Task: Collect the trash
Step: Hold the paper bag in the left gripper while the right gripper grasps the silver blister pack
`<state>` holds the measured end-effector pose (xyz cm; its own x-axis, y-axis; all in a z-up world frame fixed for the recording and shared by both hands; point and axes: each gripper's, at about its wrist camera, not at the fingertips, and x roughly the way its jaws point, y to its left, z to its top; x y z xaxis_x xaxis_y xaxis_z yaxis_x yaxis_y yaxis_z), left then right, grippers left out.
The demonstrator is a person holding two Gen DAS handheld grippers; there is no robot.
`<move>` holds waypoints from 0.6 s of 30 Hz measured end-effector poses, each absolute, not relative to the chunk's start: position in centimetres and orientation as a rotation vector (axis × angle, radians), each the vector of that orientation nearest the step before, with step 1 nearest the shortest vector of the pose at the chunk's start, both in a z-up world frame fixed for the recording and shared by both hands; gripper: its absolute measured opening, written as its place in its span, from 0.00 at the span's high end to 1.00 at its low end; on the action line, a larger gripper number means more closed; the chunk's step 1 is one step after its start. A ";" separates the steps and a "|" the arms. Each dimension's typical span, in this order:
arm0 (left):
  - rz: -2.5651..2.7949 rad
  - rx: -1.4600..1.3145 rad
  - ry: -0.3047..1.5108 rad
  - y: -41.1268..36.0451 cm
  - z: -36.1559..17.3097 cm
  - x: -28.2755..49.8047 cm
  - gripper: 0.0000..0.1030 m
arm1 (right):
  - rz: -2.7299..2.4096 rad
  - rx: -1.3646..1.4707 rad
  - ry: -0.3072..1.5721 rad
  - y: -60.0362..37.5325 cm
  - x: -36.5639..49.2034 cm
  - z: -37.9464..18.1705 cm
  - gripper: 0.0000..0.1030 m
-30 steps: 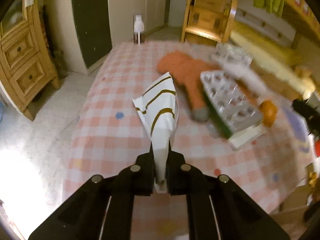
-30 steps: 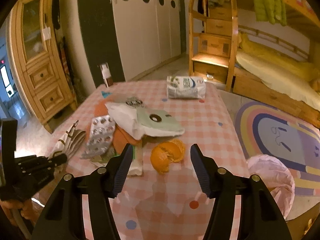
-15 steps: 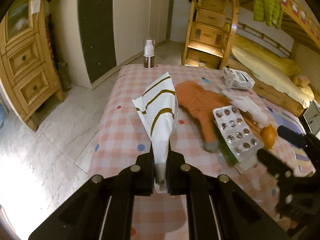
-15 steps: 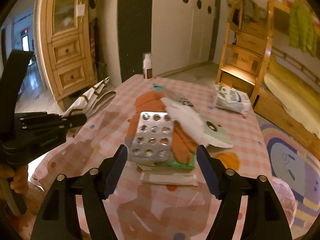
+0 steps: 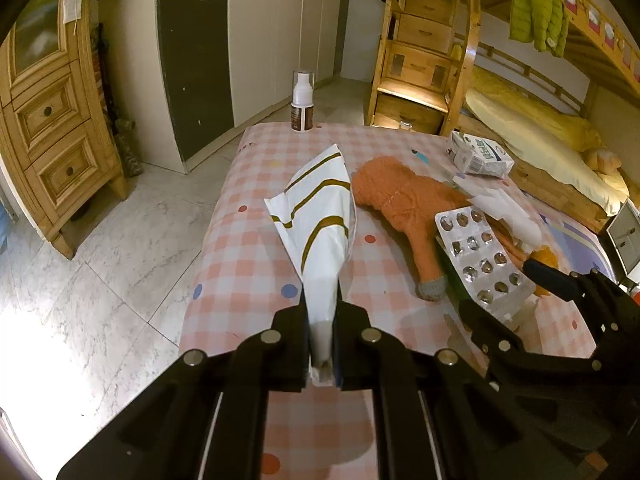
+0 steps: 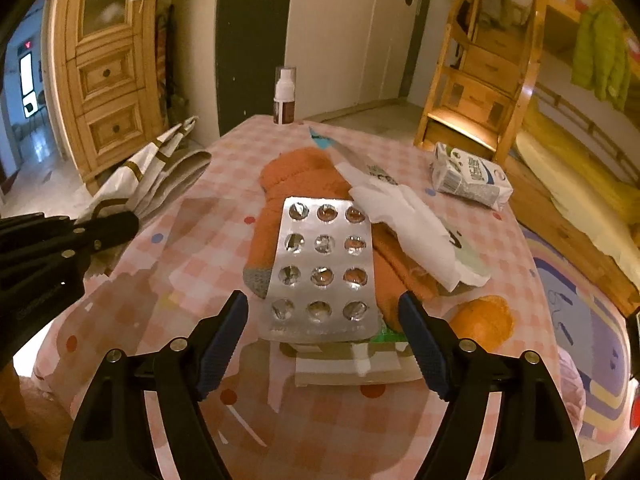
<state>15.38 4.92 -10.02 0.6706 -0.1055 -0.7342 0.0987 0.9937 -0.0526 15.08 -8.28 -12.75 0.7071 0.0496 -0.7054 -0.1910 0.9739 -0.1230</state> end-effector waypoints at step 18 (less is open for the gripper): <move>-0.116 -0.009 0.831 4.7 -10.0 15.3 0.94 | 0.265 -0.120 0.741 -10.2 13.7 -11.0 0.48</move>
<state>15.32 4.71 -9.98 0.6681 -0.1060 -0.7364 0.0988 0.9937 -0.0534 13.73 -10.22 -11.00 0.7064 0.1956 -0.6803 -0.2802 0.9598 -0.0150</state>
